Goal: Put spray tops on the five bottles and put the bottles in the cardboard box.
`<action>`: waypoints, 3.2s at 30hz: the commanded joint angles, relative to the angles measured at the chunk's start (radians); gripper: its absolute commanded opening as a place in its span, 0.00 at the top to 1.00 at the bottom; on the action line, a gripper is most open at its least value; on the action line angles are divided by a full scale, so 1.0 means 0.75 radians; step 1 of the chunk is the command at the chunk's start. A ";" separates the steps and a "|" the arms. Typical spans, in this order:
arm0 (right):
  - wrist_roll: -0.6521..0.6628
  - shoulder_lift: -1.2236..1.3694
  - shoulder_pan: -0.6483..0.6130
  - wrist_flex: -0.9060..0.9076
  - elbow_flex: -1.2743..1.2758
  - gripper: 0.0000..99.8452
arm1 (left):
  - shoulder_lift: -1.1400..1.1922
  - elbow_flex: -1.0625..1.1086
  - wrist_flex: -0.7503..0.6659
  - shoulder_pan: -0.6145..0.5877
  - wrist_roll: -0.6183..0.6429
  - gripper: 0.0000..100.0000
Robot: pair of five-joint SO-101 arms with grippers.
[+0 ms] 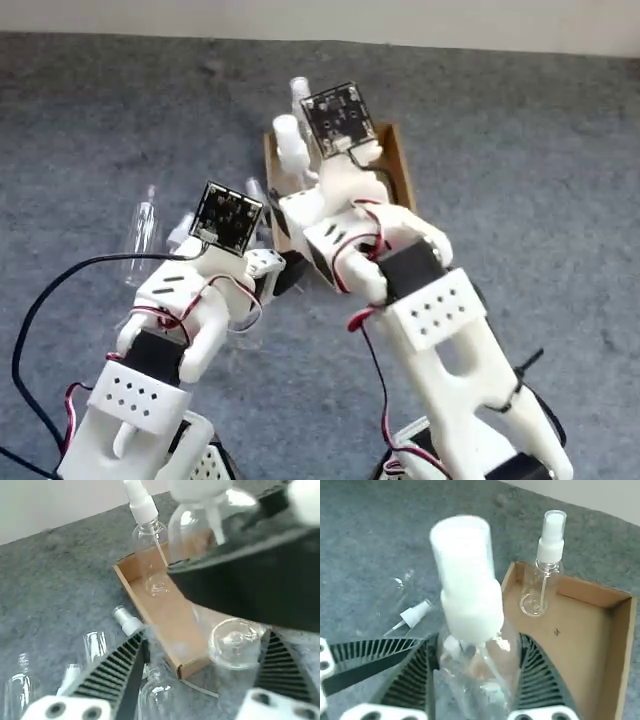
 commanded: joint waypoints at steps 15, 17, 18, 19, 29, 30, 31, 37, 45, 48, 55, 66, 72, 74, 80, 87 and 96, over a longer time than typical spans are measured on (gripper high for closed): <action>0.198 0.154 0.416 -0.308 -0.130 1.00 | -0.003 -0.058 -0.029 -0.019 0.014 0.77; 0.205 0.296 0.474 -0.377 -0.165 1.00 | -0.001 -0.056 -0.031 -0.021 0.014 0.79; 0.205 0.363 0.492 -0.396 -0.191 1.00 | -0.001 -0.056 -0.031 -0.024 0.014 0.79; 0.205 0.433 0.508 -0.412 -0.220 1.00 | -0.001 -0.056 -0.031 -0.024 0.014 0.79; 0.203 0.922 0.531 -0.652 -0.435 1.00 | -0.001 -0.028 -0.037 -0.019 0.010 0.80; 0.203 0.950 0.529 -0.662 -0.451 1.00 | -0.001 -0.019 -0.037 -0.019 0.008 0.80; 0.203 0.979 0.529 -0.662 -0.467 1.00 | -0.001 -0.019 -0.037 -0.019 0.008 0.80; 0.088 1.124 0.529 -0.662 -0.582 1.00 | -0.003 -0.019 -0.037 -0.019 0.008 0.80; 0.035 1.274 0.527 -0.662 -0.723 1.00 | -0.003 -0.017 -0.037 -0.019 0.008 0.80; 0.035 1.302 0.525 -0.662 -0.729 1.00 | -0.003 -0.017 -0.037 -0.019 0.008 0.80; 0.041 1.333 0.476 -0.660 -0.725 1.00 | -0.003 -0.017 -0.037 -0.019 0.008 0.80; 0.043 1.329 0.461 -0.656 -0.725 0.85 | -0.003 -0.017 -0.037 -0.019 0.008 0.79; 0.043 1.329 0.461 -0.656 -0.725 0.77 | -0.003 -0.017 -0.037 -0.019 0.008 0.79; 0.043 1.329 0.461 -0.656 -0.729 0.74 | -0.003 -0.017 -0.037 -0.019 0.008 0.79; 0.043 1.325 0.455 -0.652 -0.760 0.72 | -0.003 -0.017 -0.037 -0.019 0.008 0.79; 0.039 1.327 0.437 -0.377 -1.091 0.72 | -0.003 -0.017 -0.037 -0.019 0.008 0.79; 0.045 1.329 0.396 0.277 -1.703 0.75 | -0.003 -0.028 -0.037 -0.030 0.010 0.80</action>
